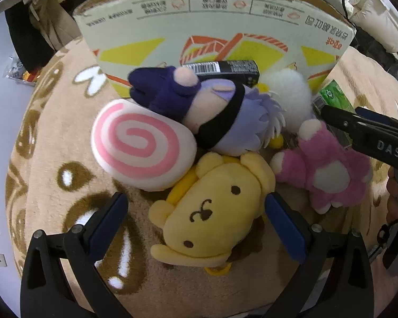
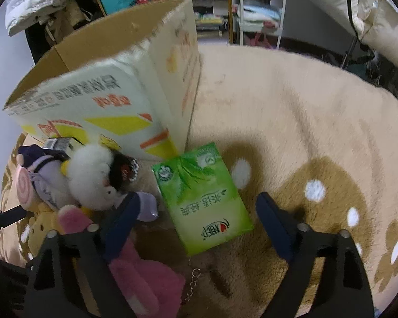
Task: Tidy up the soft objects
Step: 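Lower the right tool onto the green tissue pack while the left tool approaches the yellow bear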
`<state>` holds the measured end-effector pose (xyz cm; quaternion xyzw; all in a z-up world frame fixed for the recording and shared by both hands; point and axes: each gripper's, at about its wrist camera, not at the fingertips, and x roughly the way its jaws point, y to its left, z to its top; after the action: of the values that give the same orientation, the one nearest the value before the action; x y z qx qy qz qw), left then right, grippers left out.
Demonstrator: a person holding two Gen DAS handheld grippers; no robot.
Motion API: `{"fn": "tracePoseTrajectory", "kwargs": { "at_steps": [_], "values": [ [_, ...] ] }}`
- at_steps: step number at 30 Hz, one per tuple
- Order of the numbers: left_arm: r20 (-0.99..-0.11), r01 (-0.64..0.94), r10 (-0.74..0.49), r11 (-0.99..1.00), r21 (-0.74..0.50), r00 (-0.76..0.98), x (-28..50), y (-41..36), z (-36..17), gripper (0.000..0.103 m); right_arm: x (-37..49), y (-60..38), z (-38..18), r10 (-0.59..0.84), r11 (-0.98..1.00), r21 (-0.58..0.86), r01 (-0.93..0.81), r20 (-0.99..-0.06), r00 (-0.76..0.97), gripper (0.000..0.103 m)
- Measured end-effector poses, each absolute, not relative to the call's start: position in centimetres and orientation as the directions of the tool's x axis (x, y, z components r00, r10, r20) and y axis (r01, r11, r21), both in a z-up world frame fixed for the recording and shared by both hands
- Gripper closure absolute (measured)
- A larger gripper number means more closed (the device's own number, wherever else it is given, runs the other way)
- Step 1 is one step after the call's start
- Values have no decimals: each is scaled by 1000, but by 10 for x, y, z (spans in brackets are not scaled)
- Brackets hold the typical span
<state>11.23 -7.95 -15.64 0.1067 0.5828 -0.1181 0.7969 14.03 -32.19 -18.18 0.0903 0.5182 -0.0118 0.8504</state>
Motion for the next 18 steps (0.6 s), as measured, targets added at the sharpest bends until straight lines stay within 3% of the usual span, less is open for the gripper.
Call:
{"fn": "tracePoseTrajectory", "kwargs": {
  "at_steps": [5,7,10,14,18],
  "values": [
    [-959,309,-81,951,7,272,116,-83,-163,3,148,-322,-188,69,987,124,97,-895,440,35],
    [-961,300,-91,954,-8,262,119,-82,-166,4,150,-323,-191,74,988,126,92,-899,432,36],
    [-963,302,-122,952,-45,240,121,-82,-170,12,149,-323,-194,82,987,133,90,-899,430,37],
    [-964,295,-136,953,-65,228,123,-83,-176,14,150,-321,-196,74,989,122,85,-901,427,38],
    [-965,291,-170,951,-107,198,123,-82,-181,25,151,-318,-196,67,990,114,86,-903,424,38]
  ]
}}
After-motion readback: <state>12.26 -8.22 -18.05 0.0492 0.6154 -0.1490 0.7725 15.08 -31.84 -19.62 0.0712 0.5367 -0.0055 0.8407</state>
